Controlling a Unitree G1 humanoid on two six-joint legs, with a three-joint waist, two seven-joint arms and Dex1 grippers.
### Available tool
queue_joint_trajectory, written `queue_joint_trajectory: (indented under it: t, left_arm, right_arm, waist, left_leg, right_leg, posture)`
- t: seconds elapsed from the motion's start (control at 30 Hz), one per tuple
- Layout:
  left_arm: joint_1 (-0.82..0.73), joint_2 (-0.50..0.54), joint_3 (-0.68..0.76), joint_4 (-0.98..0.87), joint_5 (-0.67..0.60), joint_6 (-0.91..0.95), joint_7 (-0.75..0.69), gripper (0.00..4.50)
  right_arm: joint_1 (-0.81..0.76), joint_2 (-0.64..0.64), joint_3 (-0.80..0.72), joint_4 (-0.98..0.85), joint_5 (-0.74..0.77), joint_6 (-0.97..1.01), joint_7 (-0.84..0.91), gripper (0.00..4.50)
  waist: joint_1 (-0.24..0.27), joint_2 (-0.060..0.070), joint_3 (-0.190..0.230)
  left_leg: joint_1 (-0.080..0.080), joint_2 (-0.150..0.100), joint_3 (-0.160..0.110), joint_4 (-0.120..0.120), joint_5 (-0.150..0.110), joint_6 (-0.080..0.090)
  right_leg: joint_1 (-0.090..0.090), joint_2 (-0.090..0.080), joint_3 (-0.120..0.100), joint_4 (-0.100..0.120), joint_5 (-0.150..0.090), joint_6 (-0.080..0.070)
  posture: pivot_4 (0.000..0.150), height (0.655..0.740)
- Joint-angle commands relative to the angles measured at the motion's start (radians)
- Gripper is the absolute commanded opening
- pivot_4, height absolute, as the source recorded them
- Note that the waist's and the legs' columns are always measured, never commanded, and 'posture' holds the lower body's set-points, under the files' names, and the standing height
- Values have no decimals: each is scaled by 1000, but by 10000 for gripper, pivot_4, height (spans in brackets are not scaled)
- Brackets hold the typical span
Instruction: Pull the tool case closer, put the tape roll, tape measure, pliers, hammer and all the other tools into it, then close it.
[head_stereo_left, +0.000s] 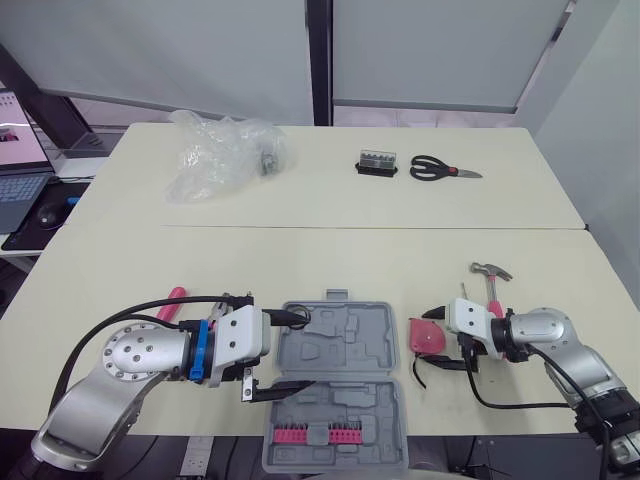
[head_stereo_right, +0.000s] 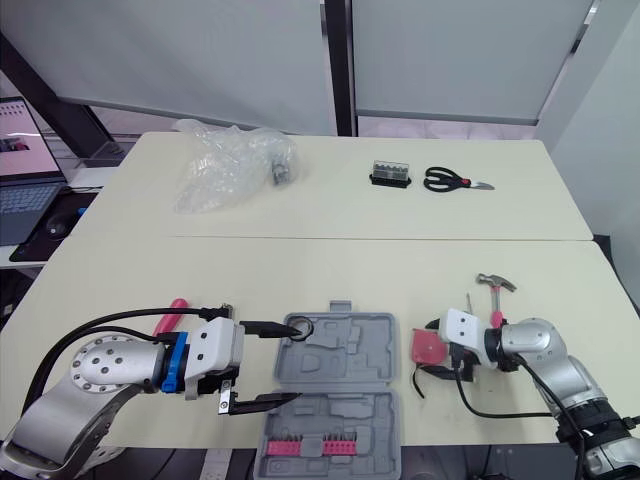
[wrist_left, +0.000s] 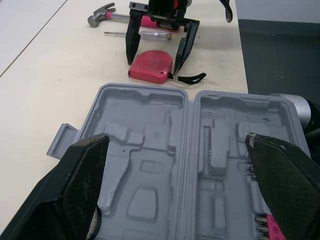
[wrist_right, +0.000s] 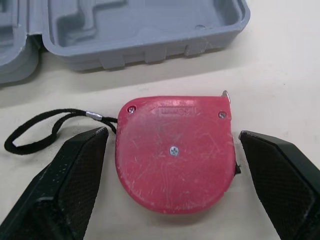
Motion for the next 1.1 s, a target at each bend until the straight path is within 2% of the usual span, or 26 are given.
queue_joint_trajectory:
  t: [0.03, 0.33, 0.43, 0.5, 0.63, 0.73, 0.87, 1.1]
  left_arm:
    - [6, 0, 20, -32, -21, -18, -5, 45000]
    - [8, 2, 22, -27, -31, -31, -10, 45000]
    - [7, 3, 22, -23, -30, -36, -10, 45000]
    - [8, 3, 22, -20, -28, -39, -9, 45000]
    - [12, 6, 30, -11, -28, -47, -11, 45000]
    - [17, 9, 43, -7, -34, -43, -8, 45000]
    - [25, 21, 61, 12, -20, -39, -3, 45000]
    - [10, 25, 59, 57, 29, -60, 13, 45000]
  right_arm:
    - [7, 11, -37, 20, 23, -49, -12, 44690]
    - [7, 17, -38, 61, 42, -80, -2, 44690]
    - [6, 18, -36, 63, 45, -85, -2, 38564]
    - [6, 19, -37, 60, 48, -88, -1, 32210]
    - [-3, 0, -51, 27, 56, -78, 2, 31376]
    - [-15, -31, -68, -45, 72, -39, 14, 31375]
    - [-58, -118, -27, -196, 16, 49, 65, 31375]
    - [-202, -182, 115, -483, -58, 412, 156, 31375]
  waist:
    - [0, 0, 0]
    - [0, 0, 0]
    - [0, 0, 0]
    - [0, 0, 0]
    - [0, 0, 0]
    - [0, 0, 0]
    - [-1, 1, 0]
    - [1, 1, 0]
  left_leg:
    - [0, 0, 0, 0, 0, 0]
    - [0, 0, 0, 0, 0, 0]
    - [0, 0, 0, 0, 0, 0]
    - [0, 0, 0, 0, 0, 0]
    - [0, 0, 0, 0, 0, 0]
    - [0, 0, 0, 0, 0, 0]
    - [0, 0, 0, 0, 0, 0]
    - [0, 0, -1, 0, 0, 0]
  right_leg:
    - [0, 0, 0, 0, 0, 0]
    - [0, 0, 0, 0, 0, 0]
    - [0, 0, 0, 0, 0, 0]
    - [0, 0, 0, 0, 0, 0]
    - [0, 0, 0, 0, 0, 0]
    - [0, 0, 0, 0, 0, 0]
    - [0, 0, 0, 1, 0, 0]
    - [-1, 0, 0, 1, 0, 0]
  posture:
    - [1500, 7400]
    - [1500, 7400]
    - [1500, 7400]
    - [1500, 7400]
    - [1500, 7400]
    - [1500, 7400]
    - [1500, 7400]
    - [1500, 7400]
